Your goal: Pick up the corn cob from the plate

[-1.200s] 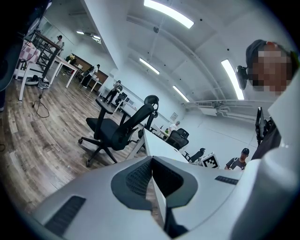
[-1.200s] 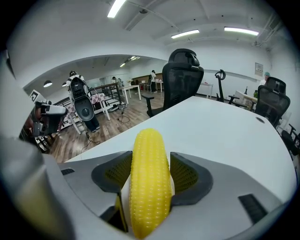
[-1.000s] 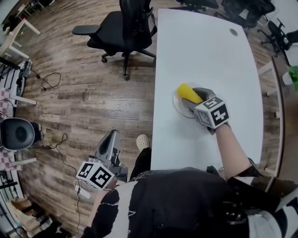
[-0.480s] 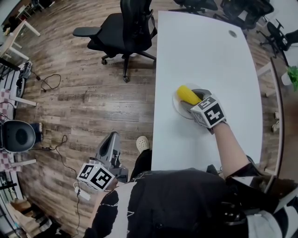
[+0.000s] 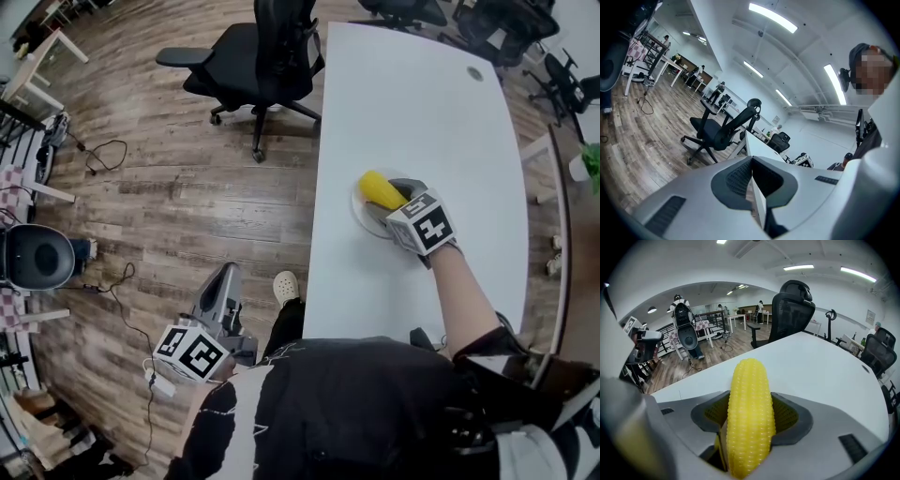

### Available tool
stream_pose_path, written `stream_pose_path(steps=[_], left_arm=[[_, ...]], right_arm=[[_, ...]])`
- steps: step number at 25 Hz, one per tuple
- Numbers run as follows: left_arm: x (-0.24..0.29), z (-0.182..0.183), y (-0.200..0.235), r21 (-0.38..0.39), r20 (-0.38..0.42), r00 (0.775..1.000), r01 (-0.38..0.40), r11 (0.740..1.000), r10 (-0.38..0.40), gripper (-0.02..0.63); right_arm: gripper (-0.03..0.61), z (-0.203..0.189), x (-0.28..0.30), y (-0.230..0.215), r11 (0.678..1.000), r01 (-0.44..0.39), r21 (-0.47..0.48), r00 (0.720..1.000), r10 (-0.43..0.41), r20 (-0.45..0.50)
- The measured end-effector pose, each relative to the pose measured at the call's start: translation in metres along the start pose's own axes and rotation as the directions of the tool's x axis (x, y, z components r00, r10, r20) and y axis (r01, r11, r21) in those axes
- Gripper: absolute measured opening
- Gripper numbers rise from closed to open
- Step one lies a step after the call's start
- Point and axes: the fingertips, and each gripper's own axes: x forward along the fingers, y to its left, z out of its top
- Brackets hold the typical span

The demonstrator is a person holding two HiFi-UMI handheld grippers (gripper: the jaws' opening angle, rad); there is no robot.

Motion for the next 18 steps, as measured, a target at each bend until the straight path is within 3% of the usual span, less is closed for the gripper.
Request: stream_pose_path(steps=[11,18], left_arm=[[-0.031,0.009,-0.006,0.014,0.074,0.996,-0.047,0.999,0.046,0.012],[-0.061,0.003,-0.007,0.003,0.108,0.99,-0.096,0.995,0.095,0.012]], right_arm=[[0.264,-0.002,-0.001,0.001,1.0,0.012,0.004,1.0,-0.012,-0.007],[0.262,0.013,-0.008,-0.003,0.999,0.046,0.023,0.997,-0.047,0.059]])
